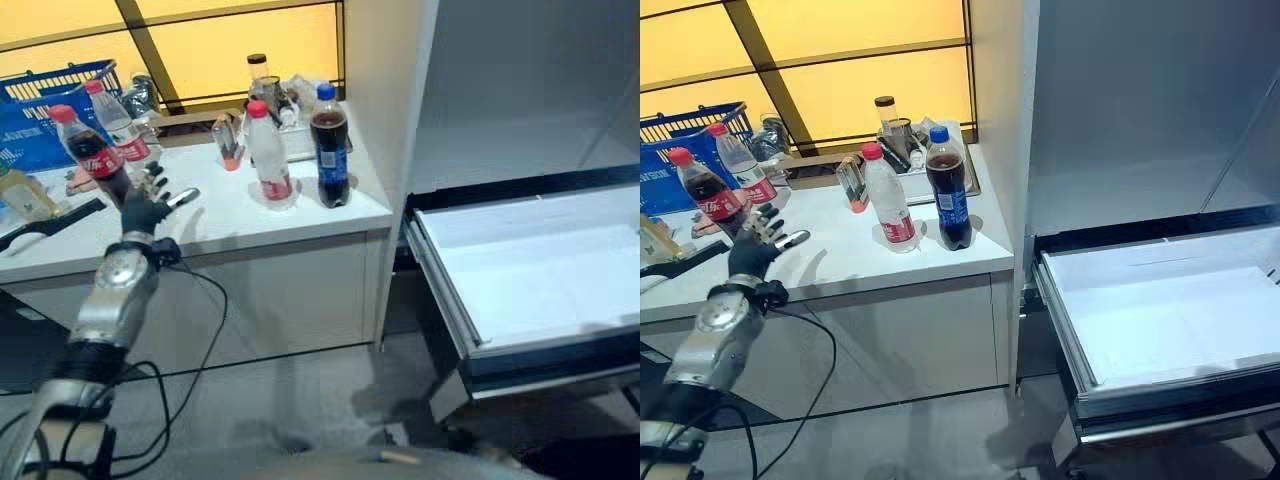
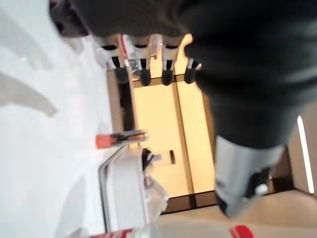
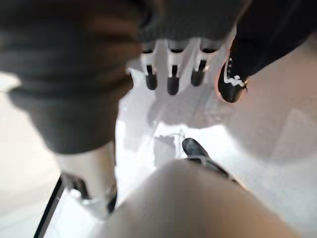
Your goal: Take the drinks into the refrigerator
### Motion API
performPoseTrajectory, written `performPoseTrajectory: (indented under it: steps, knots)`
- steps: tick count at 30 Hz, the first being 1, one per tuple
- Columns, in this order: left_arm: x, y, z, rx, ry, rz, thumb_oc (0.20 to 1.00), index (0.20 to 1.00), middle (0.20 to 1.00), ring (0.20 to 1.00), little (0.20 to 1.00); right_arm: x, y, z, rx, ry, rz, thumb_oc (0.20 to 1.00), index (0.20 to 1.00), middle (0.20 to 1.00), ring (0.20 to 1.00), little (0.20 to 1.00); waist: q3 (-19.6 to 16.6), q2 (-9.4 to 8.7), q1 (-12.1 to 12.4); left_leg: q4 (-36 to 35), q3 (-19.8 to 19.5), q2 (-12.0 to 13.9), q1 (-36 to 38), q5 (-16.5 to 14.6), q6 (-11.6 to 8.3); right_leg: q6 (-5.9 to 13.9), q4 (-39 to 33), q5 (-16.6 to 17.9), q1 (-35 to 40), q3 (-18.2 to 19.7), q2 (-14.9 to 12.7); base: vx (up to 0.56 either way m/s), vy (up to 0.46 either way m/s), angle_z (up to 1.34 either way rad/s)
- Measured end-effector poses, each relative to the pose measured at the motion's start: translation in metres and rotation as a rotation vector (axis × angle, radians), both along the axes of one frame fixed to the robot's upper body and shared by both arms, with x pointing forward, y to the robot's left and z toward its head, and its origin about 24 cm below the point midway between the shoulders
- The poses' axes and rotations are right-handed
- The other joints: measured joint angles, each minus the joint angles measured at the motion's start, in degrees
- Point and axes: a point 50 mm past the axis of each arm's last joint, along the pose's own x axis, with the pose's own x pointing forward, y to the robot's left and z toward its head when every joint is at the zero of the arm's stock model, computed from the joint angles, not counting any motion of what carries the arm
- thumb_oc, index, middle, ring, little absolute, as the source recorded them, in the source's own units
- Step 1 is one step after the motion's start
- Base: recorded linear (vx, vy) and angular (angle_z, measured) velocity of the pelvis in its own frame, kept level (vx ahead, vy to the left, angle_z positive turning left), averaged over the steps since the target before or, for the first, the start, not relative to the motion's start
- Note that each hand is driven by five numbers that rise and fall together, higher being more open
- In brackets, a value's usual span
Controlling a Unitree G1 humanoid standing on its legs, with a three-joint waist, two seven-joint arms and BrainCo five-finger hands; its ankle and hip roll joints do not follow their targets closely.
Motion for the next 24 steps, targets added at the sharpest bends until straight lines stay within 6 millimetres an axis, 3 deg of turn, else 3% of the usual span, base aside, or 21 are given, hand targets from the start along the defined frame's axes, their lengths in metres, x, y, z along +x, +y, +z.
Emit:
performPoseTrajectory:
  steps: [4,9,16,24]
  knots:
    - [0.010,0.002,0.016,0.026,-0.021,-0.002,1.000,1.000,1.000,1.000,1.000,0.001,0.000,0.000,0.001,-0.003,0.001,1.000,1.000,1.000,1.000,1.000,0.01,-0.01,-0.82,-0.01,0.01,-0.08,0.00,0.00,0.00,0.07,0.01,0.07,-0.01,0.01,-0.01,0.03,0.021,0.04]
    - [0.025,-0.010,0.021,0.038,-0.007,-0.037,1.000,1.000,1.000,1.000,1.000,0.002,0.001,0.000,0.000,-0.006,0.004,1.000,1.000,1.000,1.000,1.000,0.04,0.06,-1.16,0.02,0.05,-0.06,0.01,0.01,-0.01,0.03,0.01,0.09,-0.04,0.06,-0.03,0.00,0.000,0.00]
    - [0.028,-0.015,0.023,0.041,-0.010,-0.036,1.000,1.000,1.000,1.000,1.000,0.006,0.000,0.001,-0.004,-0.019,0.001,1.000,1.000,1.000,1.000,1.000,0.31,0.50,-2.46,0.03,0.20,-0.14,-0.04,0.01,-0.01,0.03,0.02,0.09,-0.20,0.22,-0.16,0.00,0.000,0.00]
    - [0.049,-0.034,0.043,0.122,-0.019,-0.098,1.000,1.000,1.000,1.000,1.000,0.007,-0.006,0.003,-0.014,-0.027,-0.014,1.000,1.000,1.000,1.000,1.000,0.97,1.59,-2.48,0.04,0.38,-0.09,-1.37,0.04,0.01,0.02,0.02,0.34,-1.65,0.44,-0.15,-0.01,0.001,0.00]
